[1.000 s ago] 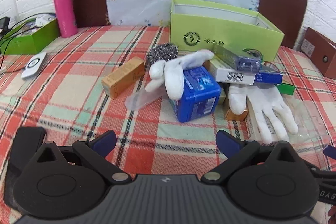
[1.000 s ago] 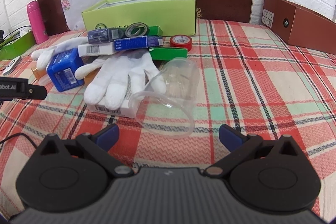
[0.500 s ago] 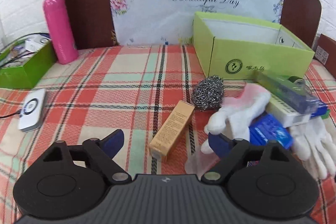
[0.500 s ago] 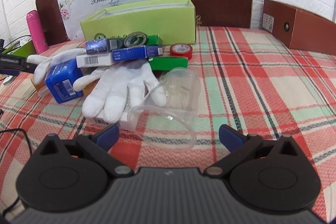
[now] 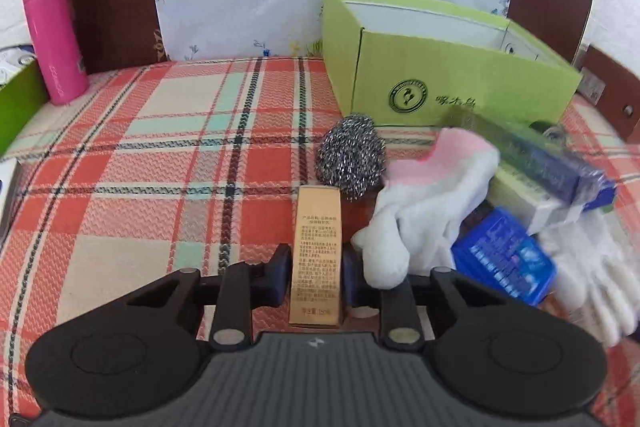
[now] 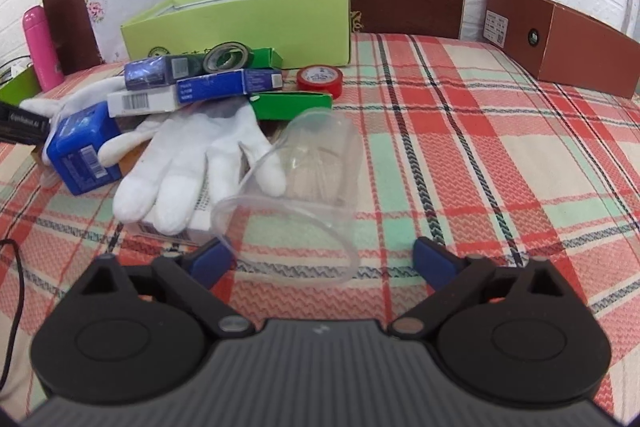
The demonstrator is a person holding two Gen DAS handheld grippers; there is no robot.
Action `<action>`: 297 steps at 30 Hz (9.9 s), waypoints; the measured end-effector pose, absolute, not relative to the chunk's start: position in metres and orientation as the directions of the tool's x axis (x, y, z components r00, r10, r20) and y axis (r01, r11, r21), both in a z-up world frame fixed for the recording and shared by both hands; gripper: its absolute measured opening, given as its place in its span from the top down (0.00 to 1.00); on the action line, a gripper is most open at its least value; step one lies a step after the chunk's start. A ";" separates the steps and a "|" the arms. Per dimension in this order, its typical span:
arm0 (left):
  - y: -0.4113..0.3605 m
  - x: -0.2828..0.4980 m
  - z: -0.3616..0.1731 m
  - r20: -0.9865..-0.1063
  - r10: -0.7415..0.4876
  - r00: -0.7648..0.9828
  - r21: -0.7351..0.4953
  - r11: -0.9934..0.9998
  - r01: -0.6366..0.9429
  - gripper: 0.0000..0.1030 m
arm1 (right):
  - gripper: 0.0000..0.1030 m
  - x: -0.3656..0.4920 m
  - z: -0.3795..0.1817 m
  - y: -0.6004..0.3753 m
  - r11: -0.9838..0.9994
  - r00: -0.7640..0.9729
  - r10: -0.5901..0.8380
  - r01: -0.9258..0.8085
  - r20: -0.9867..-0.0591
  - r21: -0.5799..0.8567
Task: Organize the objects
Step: 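Grasp the gold box with the left tool while the right tool grasps the clear cup, then lower the gold box into the lime-green box with the left tool while the right tool places the cup, then grasp the blue square tub with the left tool while the right tool grasps the green packet, then lower the blue tub into the lime-green box with the left tool while the right tool places the packet, then grasp the yellow medicine box with the left tool while the right tool grasps the teal box, then lower the yellow box into the green box with left tool while right places teal box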
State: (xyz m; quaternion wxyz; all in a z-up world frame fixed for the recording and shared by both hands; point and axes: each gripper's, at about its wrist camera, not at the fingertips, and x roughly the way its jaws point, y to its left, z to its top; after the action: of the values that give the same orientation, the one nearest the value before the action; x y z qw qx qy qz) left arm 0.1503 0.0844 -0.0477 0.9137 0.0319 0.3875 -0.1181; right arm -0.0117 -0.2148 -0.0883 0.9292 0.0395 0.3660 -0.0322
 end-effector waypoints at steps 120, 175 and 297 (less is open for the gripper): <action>0.027 0.075 -0.033 -0.630 -0.220 0.745 -0.236 0.968 0.087 0.37 | 0.21 0.082 -0.063 -0.229 0.989 0.811 0.148 -0.129 -0.566 0.074; 0.022 0.054 -0.039 -0.684 -0.281 0.673 -0.207 0.960 0.189 0.37 | 0.41 0.003 -0.086 -0.240 0.992 0.766 0.096 -0.124 -0.636 0.000; -0.021 0.055 -0.036 -0.688 -0.259 0.678 -0.076 0.955 0.288 0.28 | 0.56 -0.015 -0.072 -0.262 0.978 0.756 0.210 -0.164 -0.620 0.131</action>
State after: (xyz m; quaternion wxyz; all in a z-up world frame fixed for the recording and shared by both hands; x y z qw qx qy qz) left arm 0.0549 -0.0209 -0.0357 0.9158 0.0192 0.3725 -0.1492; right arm -0.0150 -0.2619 -0.0723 0.9365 0.0341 0.3345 0.1000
